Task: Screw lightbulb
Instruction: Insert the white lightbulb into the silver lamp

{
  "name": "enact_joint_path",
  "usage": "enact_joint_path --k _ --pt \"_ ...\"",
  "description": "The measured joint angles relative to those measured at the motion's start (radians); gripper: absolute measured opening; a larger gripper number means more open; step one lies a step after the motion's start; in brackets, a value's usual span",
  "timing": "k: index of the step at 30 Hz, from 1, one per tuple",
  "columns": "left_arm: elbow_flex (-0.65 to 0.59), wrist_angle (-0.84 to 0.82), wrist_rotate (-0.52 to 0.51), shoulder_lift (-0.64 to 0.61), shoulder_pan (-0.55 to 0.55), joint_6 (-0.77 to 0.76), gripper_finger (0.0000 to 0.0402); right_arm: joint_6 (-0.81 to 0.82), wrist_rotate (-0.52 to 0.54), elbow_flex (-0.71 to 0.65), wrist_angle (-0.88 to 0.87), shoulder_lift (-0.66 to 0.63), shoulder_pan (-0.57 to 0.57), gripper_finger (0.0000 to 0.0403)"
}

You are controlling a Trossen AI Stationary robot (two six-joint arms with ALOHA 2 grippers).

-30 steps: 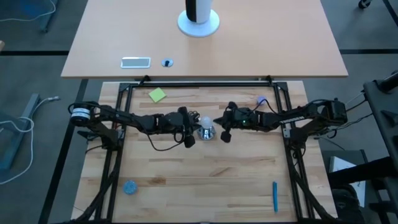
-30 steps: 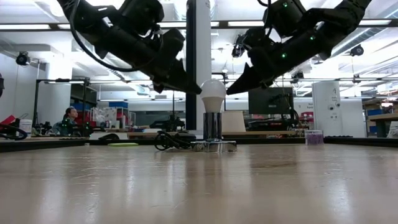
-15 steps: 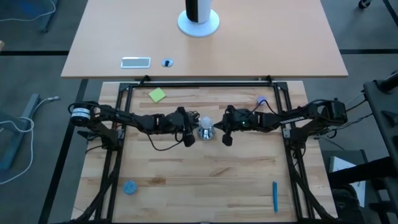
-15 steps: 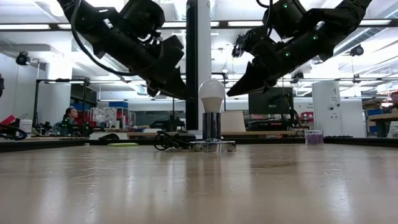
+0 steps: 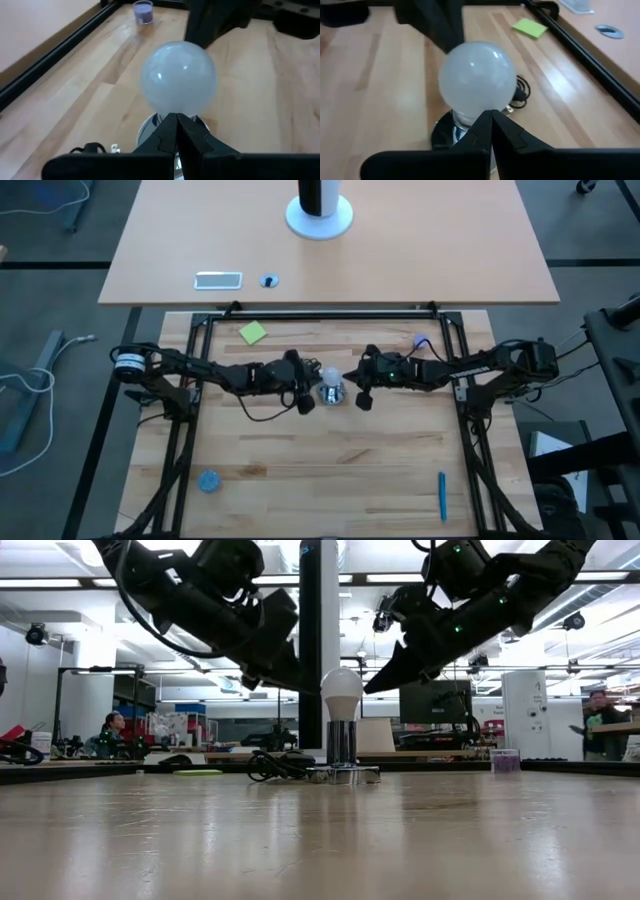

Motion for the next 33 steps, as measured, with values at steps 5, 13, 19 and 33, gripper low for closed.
enact_joint_path --k 5,13,19,33 --pt "0.0 -0.009 -0.014 0.004 0.001 -0.002 0.0 0.0 -0.062 0.002 -0.001 0.0 0.003 0.0" --pt "0.0 -0.059 -0.035 0.003 -0.005 -0.013 0.0 0.007 -0.028 0.004 -0.086 -0.004 0.004 0.0" --pt "0.0 -0.04 0.092 0.002 -0.018 -0.021 0.0 -0.03 0.077 0.008 -0.121 -0.005 0.0 0.0" --pt "0.0 0.005 -0.06 0.006 -0.01 0.048 0.0 -0.013 -0.054 0.009 -0.018 0.0 0.004 0.0"
